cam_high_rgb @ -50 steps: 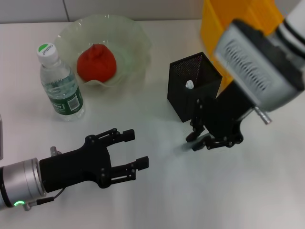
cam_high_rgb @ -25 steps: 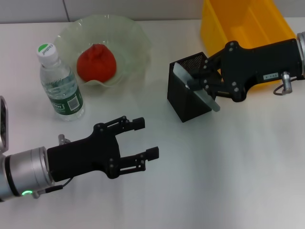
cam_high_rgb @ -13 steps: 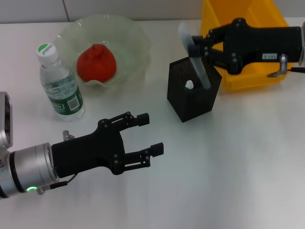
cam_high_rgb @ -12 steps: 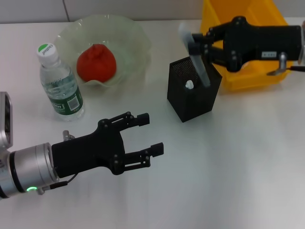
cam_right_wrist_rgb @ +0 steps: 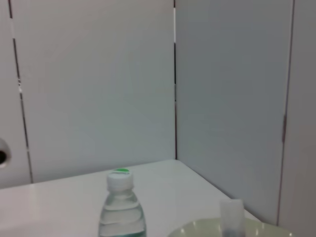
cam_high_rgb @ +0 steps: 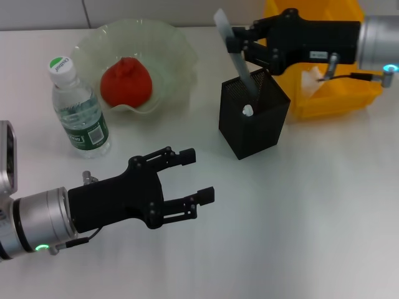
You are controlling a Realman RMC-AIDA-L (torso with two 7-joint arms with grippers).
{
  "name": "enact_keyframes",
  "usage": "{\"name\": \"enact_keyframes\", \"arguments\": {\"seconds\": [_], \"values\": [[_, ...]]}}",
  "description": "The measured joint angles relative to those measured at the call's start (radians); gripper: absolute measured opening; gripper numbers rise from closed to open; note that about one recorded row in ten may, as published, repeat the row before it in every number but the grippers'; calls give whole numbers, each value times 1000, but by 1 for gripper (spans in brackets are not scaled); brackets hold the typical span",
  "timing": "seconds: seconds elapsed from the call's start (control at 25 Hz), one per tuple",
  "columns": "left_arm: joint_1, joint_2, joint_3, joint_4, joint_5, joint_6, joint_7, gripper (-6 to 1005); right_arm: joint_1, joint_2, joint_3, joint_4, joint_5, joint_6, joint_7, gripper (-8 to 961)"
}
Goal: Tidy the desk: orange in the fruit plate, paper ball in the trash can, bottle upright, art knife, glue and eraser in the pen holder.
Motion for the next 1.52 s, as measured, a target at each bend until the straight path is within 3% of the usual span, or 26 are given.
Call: {"name": "enact_keyframes", "arguments": {"seconds": [0.52,1.2,1.32,1.52], "values": [[1,-3,-4,-14,-1,-8,-8,802,15,10,-4,42,-8,115,-41,167],[-5,-1,-6,-24,-2,-8,-18,802,-7,12,-27,29,-22,106,-10,228],[-6,-1,-6,-25,-2,-9,-22,802,-22,16,-21,10,-12,101,-6,461],[-7,-1,-10,-26,-2,-19,-22,802,-81,32,-18,-51,74,90,-7,563]]}}
